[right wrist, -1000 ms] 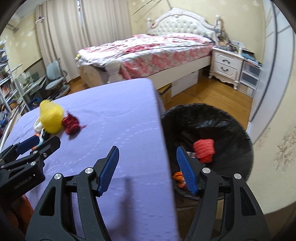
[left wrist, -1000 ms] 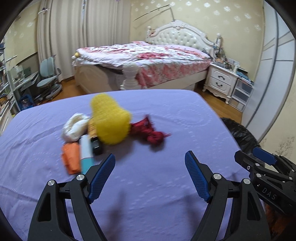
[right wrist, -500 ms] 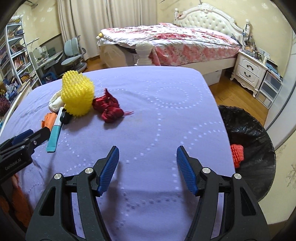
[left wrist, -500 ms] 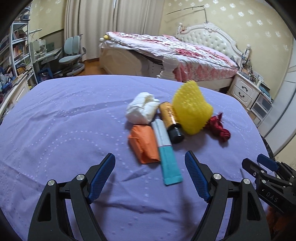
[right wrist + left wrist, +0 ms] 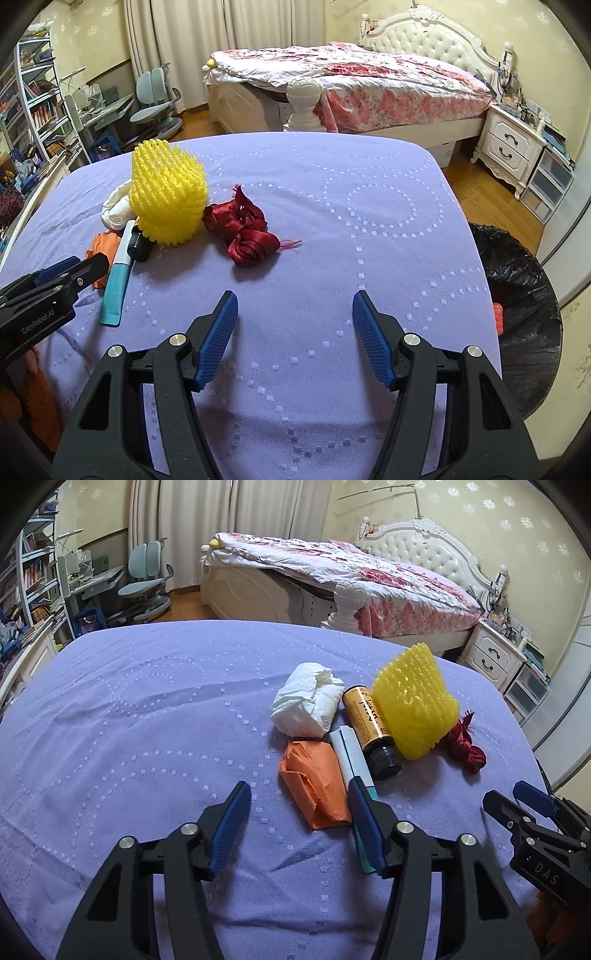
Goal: Collect trash
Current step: 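Close the left tool on the orange folded packet, then grasp the red yarn bundle with the right tool while the left tool holds the packet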
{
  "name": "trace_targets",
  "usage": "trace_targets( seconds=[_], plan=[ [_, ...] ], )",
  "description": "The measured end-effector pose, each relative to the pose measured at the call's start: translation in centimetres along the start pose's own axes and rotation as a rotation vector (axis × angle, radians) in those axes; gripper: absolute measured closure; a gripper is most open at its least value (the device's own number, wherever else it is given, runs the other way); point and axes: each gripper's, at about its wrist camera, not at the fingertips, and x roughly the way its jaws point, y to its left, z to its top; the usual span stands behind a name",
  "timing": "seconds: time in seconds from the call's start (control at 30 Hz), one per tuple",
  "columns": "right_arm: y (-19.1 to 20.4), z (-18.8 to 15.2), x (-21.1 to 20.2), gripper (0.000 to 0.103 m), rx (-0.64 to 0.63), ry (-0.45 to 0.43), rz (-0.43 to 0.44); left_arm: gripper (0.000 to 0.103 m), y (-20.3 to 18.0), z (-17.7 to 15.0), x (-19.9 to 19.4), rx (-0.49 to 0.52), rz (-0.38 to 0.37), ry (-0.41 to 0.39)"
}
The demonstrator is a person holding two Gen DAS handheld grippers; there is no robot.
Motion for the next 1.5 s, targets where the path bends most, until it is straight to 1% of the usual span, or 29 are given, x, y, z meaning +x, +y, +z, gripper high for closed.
trace_targets(
  seconds=[0.13,0.2,0.37,0.6,0.77,0.93,0.97,1.03,1.13,1.17,1.2,1.5],
  plan=[
    [0.4,0.2,0.2,0.040,-0.014,0.003,0.004,0.050,0.0,0.1,0.2,0.011,-0.004,0.009],
    [0.6,0.3,0.3,0.040,-0.019,0.004,0.005,0.057,0.0,0.1,0.2,0.022,-0.003,0.008],
    [1.0,0.6,0.6,0.040,-0.035,0.006,0.006,0.069,0.1,-0.1,0.0,0.028,-0.033,0.007],
    [2.1,1.2,1.3,0.040,-0.072,0.014,0.011,0.071,0.6,-0.3,-0.4,0.022,-0.042,0.005],
    [2.9,2.0,2.1,0.041,-0.088,0.019,0.019,0.071,1.8,-0.6,-0.9,0.009,-0.039,0.003],
    [3.4,2.9,2.8,0.043,-0.098,0.019,0.007,0.071,2.7,-0.7,-1.1,-0.008,-0.035,0.002],
    [3.5,3.1,3.0,0.046,-0.099,0.020,0.005,0.071,3.0,-0.8,-1.2,-0.012,-0.036,0.003],
    [3.5,3.4,3.2,0.049,-0.099,0.019,0.003,0.071,3.0,-0.7,-1.2,-0.014,-0.037,0.002],
    [3.7,3.5,3.1,0.062,-0.107,0.017,-0.001,0.071,2.9,-0.7,-1.3,-0.013,-0.038,0.001],
    [3.7,3.5,3.0,0.068,-0.112,0.014,0.000,0.071,2.9,-0.7,-1.3,-0.013,-0.037,0.000],
    [3.8,3.5,3.0,0.070,-0.114,0.014,0.002,0.071,2.9,-0.7,-1.3,-0.013,-0.037,-0.001],
    [3.1,2.2,1.8,0.073,-0.091,0.012,0.013,0.072,3.2,-1.0,-1.8,-0.018,-0.059,-0.010]
  ],
)
